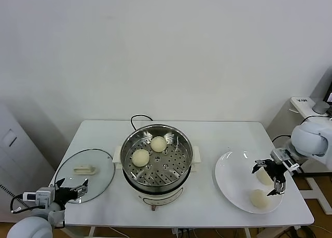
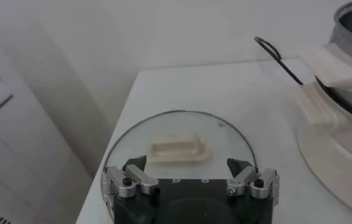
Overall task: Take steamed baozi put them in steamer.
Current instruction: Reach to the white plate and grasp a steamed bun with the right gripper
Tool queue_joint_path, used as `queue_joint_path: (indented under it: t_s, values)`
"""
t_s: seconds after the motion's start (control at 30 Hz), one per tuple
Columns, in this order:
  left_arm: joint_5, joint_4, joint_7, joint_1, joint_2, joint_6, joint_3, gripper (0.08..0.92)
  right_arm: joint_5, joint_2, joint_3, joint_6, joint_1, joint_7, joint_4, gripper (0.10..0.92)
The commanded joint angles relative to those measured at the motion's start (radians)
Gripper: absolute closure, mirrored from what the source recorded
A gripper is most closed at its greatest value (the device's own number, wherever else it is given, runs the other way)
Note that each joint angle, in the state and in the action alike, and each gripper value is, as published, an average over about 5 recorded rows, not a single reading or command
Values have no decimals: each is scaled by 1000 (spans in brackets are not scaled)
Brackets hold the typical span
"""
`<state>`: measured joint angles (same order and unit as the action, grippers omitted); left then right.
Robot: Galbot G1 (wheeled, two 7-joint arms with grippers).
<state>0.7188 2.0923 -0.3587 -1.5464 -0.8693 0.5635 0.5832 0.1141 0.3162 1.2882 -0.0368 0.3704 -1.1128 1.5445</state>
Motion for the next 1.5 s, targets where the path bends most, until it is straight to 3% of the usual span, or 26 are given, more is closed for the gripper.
queue_joint_path:
  t_s: [0.03,0.33,0.87,0.97,1.27,1.37,1.5]
  values:
    - [-1,0,0,-2,0,0,1,177,-78,-14,-203,15,-262,54,-24,203]
    - [-3,-2,-1,-3,-5,0,0,177,-121,-15,-289,89,-357,122,-37,203]
    - [-5,-4,-1,-7,-3,0,2,177,-125,33,-408,98,-508,117,-85,205]
    - [-6,-5,-1,-7,-5,0,1,177,-121,34,-416,101,-510,111,-86,246]
    - [-7,-5,-2,-5,-5,1,-1,177,-95,24,-417,102,-489,71,-81,481]
    - [-7,-5,-2,-5,-4,1,-1,177,-62,3,-378,103,-412,53,-61,504]
    - [-8,-7,-2,-5,-1,1,-2,177,-8,-32,-136,97,-89,27,-2,507]
